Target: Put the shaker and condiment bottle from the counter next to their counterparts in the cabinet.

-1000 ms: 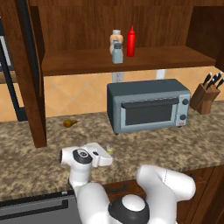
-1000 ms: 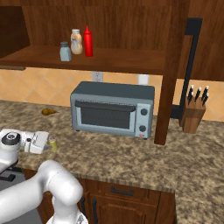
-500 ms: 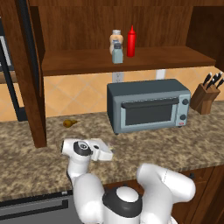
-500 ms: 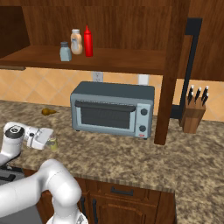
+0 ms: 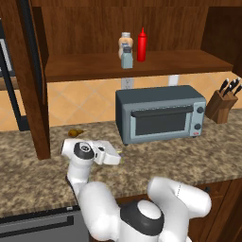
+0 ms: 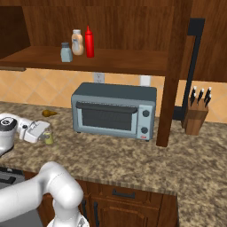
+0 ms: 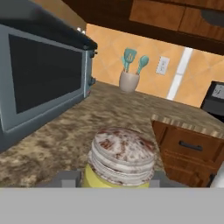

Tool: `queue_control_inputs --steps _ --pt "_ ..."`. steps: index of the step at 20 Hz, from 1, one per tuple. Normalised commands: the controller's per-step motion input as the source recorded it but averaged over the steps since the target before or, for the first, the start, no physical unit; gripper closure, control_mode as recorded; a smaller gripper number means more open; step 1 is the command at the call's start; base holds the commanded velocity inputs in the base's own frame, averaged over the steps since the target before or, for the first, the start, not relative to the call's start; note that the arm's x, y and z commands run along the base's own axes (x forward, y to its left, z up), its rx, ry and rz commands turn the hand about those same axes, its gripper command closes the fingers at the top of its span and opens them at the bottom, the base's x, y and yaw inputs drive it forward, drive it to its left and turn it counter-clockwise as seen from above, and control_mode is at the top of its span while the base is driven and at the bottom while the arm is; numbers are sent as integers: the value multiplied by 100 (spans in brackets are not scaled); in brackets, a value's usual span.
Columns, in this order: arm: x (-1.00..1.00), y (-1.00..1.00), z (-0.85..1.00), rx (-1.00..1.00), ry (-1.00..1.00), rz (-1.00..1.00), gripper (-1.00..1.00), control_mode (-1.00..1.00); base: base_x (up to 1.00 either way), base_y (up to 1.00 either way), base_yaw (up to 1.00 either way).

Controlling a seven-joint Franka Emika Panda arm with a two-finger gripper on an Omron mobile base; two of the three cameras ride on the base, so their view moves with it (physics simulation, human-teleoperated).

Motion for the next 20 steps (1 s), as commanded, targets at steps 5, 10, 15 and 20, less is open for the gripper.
queue_control_inputs --steps 5,10,15,20 --pt "-34 -4 55 0 0 0 100 -100 0 0 0" --pt "-45 -9 51 0 0 0 100 -100 0 0 0" --pt "-42 -16 54 0 0 1 100 -100 0 0 0" --pt "-45 -28 44 0 0 0 100 -100 0 0 0"
